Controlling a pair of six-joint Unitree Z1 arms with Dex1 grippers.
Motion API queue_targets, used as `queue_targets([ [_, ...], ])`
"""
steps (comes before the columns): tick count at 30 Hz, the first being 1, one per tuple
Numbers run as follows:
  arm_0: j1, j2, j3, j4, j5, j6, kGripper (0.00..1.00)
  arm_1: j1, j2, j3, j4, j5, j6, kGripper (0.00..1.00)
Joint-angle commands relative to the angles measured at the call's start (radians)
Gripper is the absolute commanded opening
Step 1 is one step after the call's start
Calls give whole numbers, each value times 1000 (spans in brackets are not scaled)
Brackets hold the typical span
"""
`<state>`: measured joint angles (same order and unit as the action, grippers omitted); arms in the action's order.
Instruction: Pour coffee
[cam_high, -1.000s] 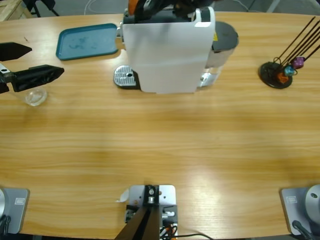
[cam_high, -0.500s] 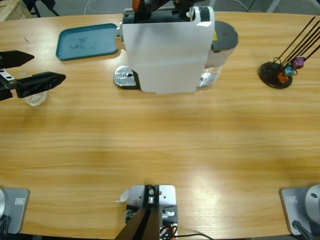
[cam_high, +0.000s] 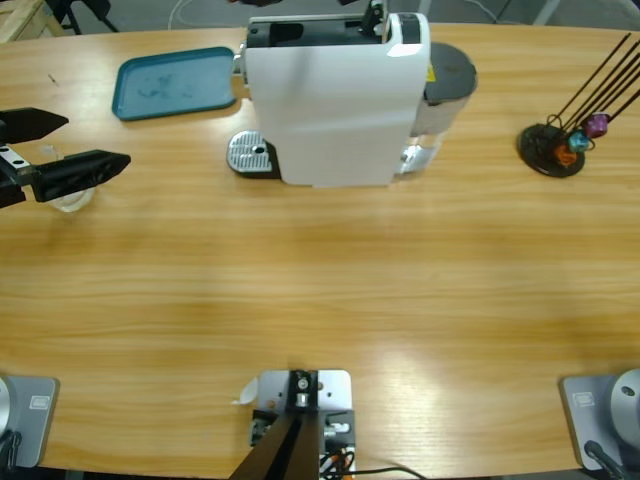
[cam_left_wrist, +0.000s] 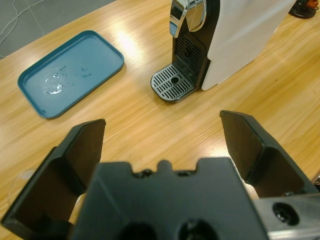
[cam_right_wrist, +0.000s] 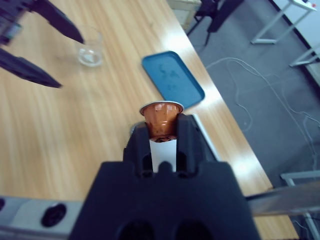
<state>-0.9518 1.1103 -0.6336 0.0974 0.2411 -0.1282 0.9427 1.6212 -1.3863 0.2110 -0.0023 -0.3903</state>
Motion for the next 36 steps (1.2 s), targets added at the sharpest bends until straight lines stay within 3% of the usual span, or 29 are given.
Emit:
queue_targets([
  [1,-9,-31,44,-7,11,-16,1000,-10,106,-53,34,77,-22,0],
  [10,-9,-21,58,-14,10,-22,1000,-88,208,-212,188,62,-128,0],
  [21,-9,-3,68,-43,9,-27,1000,-93,274,-287,304,50,-278,0],
  [36,-9,-3,94,-54,9,-46,1000,-95,311,-323,319,-65,-318,0],
])
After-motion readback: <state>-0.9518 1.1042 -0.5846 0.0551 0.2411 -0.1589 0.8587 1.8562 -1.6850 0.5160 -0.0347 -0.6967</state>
